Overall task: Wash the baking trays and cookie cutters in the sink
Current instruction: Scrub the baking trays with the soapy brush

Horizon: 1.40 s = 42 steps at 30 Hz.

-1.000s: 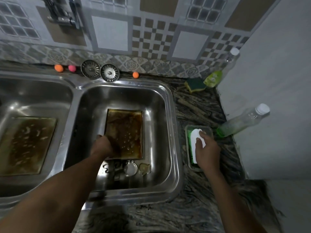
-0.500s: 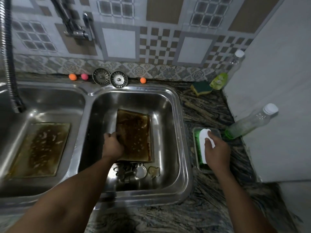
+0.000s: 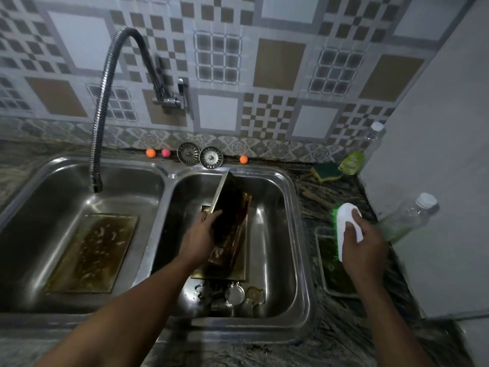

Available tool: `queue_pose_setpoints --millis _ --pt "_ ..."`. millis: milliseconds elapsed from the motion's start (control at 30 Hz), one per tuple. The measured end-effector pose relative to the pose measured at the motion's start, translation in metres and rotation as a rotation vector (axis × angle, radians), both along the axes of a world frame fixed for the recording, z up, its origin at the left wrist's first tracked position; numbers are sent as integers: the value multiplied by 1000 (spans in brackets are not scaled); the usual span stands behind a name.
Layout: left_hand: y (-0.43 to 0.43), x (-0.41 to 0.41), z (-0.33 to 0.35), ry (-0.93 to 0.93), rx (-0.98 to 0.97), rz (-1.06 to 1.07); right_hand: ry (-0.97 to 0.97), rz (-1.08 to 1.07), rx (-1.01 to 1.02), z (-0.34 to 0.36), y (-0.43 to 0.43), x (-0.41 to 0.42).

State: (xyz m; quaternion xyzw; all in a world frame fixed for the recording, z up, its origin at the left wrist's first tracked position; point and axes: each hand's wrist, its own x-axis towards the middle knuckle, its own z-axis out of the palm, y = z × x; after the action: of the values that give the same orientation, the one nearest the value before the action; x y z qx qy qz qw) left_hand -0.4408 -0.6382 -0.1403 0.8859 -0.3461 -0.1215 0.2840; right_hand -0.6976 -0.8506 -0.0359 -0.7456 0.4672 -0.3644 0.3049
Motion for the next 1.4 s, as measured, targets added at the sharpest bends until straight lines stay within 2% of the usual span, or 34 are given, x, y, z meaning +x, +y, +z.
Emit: queue_pose_setpoints --millis 233,467,667,867,1000,1100,1233,1400 --pt "16 4 45 -244 -10 -94 -116 122 -95 8 3 51" --pt "19 14 89 -368 -248 -126 -346 305 -16 53 44 138" --pt "11 9 111 -317 -527 -60 -418 290 43 69 61 188" --pt "0 10 116 -193 -571 -44 -499 223 102 78 57 215" --pt "-5 12 116 -133 -612 -22 -385 391 24 86 76 225" --pt "-3 17 123 -120 -674 26 -331 530 60 76 82 217" --pt "3 19 126 -122 -687 35 -341 406 182 67 62 201" --pt "0 2 126 -93 -648 -55 -371 285 166 91 37 212"
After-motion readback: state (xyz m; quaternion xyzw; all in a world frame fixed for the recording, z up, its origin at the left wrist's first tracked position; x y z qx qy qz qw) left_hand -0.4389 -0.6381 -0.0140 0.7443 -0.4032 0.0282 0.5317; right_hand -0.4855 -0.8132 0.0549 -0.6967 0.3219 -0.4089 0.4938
